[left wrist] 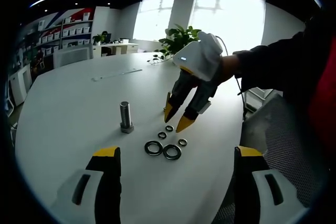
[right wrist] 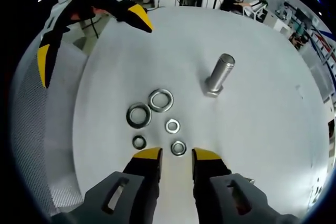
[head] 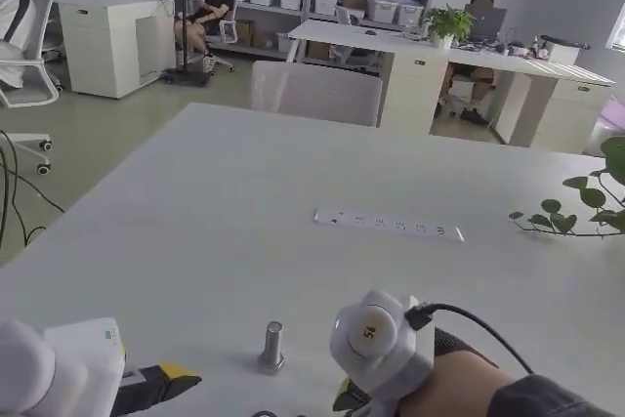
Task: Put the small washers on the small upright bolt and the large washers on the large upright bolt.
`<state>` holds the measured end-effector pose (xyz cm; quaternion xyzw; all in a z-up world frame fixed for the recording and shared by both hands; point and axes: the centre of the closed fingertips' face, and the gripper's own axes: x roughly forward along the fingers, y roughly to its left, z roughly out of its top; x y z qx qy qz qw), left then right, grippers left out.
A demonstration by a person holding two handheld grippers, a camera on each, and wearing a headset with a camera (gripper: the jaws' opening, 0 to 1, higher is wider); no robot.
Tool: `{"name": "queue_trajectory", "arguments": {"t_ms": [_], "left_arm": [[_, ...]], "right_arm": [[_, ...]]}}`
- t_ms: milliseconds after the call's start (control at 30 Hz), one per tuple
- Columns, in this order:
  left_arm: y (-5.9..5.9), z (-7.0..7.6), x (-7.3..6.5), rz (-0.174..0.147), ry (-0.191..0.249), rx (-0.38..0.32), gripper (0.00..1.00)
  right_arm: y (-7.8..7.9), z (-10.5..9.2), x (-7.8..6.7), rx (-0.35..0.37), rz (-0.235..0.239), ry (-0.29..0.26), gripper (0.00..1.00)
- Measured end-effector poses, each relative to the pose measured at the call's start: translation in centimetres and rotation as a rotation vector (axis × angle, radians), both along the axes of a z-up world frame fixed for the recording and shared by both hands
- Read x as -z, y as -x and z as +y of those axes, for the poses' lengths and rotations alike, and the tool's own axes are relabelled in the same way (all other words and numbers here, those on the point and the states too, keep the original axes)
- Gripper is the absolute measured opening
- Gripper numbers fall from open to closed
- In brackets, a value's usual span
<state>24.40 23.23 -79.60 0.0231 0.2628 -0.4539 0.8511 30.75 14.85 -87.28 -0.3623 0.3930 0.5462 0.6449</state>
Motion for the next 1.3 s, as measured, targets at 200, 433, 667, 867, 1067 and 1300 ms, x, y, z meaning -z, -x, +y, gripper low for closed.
{"name": "queue_trajectory", "arguments": {"t_ms": [200, 433, 667, 867, 1067, 1300], "left_arm": [[0.02, 0.18, 0.16, 0.002, 0.002, -0.005, 0.89], [0.06, 0.31, 0.20, 0.002, 0.004, -0.008, 0.89], [0.01, 0.37, 0.20, 0.000, 0.009, -0.010, 0.89], [0.10, 0.48, 0.18, 0.000, 0.011, -0.013, 0.89], [0.08, 0.55, 0.22, 0.001, 0.012, -0.014, 0.89], [0.03, 0.55, 0.36, 0.001, 0.015, -0.015, 0.89]], "right_arm": [[0.01, 0.00, 0.37, -0.016, -0.004, 0.025, 0.23], [-0.03, 0.24, 0.43, -0.030, -0.006, 0.038, 0.21], [0.02, 0.27, 0.47, -0.031, -0.001, 0.050, 0.19], [-0.02, 0.32, 0.49, -0.019, 0.016, 0.050, 0.19], [-0.09, 0.28, 0.52, -0.016, 0.019, 0.054, 0.17], [0.00, 0.30, 0.59, -0.031, 0.011, 0.064, 0.16]]}}
